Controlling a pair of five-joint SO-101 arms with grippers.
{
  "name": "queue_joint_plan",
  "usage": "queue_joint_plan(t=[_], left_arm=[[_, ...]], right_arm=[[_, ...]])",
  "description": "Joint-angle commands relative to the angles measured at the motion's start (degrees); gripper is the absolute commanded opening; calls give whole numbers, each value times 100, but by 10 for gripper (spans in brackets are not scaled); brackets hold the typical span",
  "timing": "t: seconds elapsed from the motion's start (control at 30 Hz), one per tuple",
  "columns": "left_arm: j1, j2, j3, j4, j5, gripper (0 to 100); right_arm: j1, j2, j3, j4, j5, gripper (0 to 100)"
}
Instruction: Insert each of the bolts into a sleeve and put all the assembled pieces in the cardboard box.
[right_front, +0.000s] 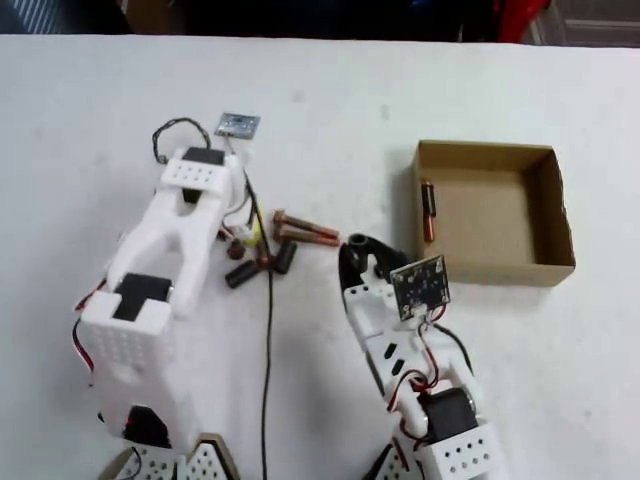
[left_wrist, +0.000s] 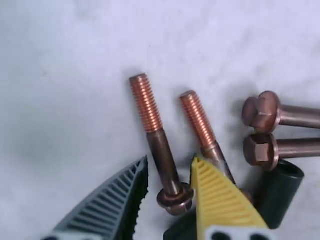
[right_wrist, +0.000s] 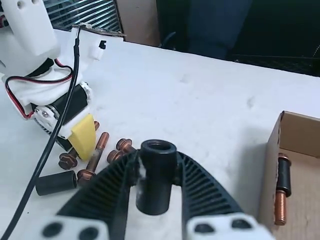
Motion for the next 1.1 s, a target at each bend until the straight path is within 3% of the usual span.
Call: queue_joint_plan(t=[0.0,0.13,0.3,0.87,1.07], left_arm=[[-22,-48,53,-193,62,168],[-13,-40,193,-158,44,147],[-22,-40,237,-185,26,21],[-251,-101,-624,-193,-9,30],[-602,-101,-905,-53,-1609,30]], right_arm=[[66,-84,53,4,105,17],[66,-84,53,4,105,17],[66,-84,53,4,105,17],[66,-84,53,119,105,17],[66,-84,53,119,105,17]])
